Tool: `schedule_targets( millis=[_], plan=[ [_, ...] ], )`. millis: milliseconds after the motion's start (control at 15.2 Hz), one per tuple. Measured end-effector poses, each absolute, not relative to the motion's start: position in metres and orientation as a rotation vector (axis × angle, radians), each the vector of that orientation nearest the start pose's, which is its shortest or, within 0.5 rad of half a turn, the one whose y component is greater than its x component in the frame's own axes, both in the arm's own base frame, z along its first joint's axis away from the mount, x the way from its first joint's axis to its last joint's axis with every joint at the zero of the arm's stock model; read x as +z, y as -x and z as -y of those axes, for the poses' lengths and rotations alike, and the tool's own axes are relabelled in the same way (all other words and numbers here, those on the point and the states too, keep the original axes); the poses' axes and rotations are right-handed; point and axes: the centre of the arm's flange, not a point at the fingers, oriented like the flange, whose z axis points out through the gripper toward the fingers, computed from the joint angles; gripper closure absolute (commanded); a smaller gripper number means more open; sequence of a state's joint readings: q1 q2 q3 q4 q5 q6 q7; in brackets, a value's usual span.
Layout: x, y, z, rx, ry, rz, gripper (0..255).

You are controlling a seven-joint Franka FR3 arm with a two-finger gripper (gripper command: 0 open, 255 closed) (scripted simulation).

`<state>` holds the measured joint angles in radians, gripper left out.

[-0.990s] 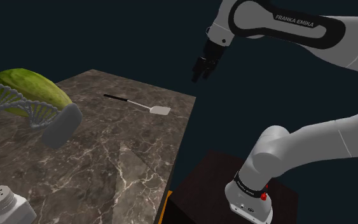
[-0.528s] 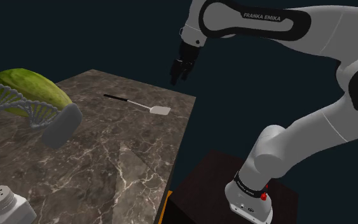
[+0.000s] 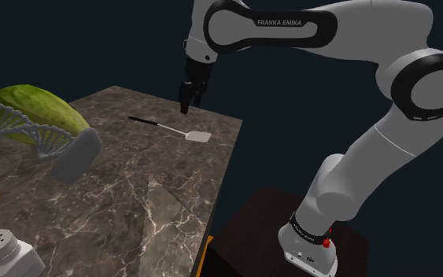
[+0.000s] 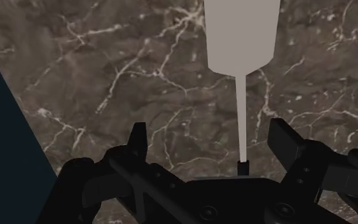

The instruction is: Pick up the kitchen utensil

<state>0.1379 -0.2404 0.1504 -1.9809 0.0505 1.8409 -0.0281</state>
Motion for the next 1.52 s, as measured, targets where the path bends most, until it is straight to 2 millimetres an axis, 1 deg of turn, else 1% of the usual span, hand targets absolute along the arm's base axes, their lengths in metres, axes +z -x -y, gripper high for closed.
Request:
schedule_targets(
  millis=[198,330,396,528,792,858,924,1518],
  plan=[
    [0.567,-0.497,-0.185,-0.125,3.069,0.56,0],
    [0.56,-0.507,-0.209,-0.109,3.062,0.618,0],
    [0.556,-0.511,-0.214,-0.105,3.06,0.632,0],
    [0.546,-0.512,-0.218,-0.102,3.059,0.643,0],
    [0.523,-0.514,-0.218,-0.101,3.058,0.646,0],
    [0.52,-0.514,-0.218,-0.1,3.058,0.646,0],
    [0.518,-0.514,-0.218,-0.101,3.058,0.646,255],
    [0.516,-0.514,-0.218,-0.102,3.058,0.646,255]
  ],
)
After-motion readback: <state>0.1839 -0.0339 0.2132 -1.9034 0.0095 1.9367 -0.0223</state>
